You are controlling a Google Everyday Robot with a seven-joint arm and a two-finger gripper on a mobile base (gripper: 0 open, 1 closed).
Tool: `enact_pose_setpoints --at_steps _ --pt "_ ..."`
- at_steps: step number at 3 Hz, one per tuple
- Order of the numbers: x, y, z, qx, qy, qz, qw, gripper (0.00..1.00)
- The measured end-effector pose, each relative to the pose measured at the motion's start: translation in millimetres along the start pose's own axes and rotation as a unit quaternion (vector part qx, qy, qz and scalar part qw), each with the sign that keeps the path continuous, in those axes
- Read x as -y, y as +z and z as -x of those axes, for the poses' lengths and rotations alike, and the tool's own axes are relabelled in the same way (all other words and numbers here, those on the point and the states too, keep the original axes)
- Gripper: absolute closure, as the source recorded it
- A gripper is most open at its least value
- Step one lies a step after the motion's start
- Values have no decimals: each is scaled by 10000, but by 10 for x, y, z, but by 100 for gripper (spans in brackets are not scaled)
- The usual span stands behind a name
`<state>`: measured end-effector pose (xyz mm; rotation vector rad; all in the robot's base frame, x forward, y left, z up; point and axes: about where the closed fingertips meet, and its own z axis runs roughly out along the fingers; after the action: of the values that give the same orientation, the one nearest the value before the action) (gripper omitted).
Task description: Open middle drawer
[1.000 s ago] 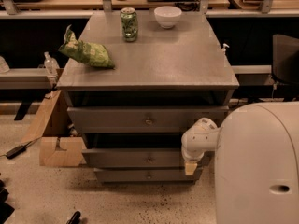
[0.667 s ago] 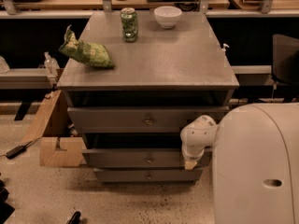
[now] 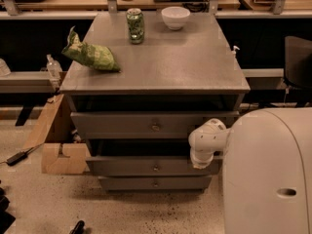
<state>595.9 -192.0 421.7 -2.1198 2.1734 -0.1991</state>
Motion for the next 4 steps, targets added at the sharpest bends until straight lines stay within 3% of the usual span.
enact_pose_setpoints --at_steps 1,4 --pt "6 -35 -1 0 0 0 10000 100" --pt "8 -51 -1 0 1 1 10000 100"
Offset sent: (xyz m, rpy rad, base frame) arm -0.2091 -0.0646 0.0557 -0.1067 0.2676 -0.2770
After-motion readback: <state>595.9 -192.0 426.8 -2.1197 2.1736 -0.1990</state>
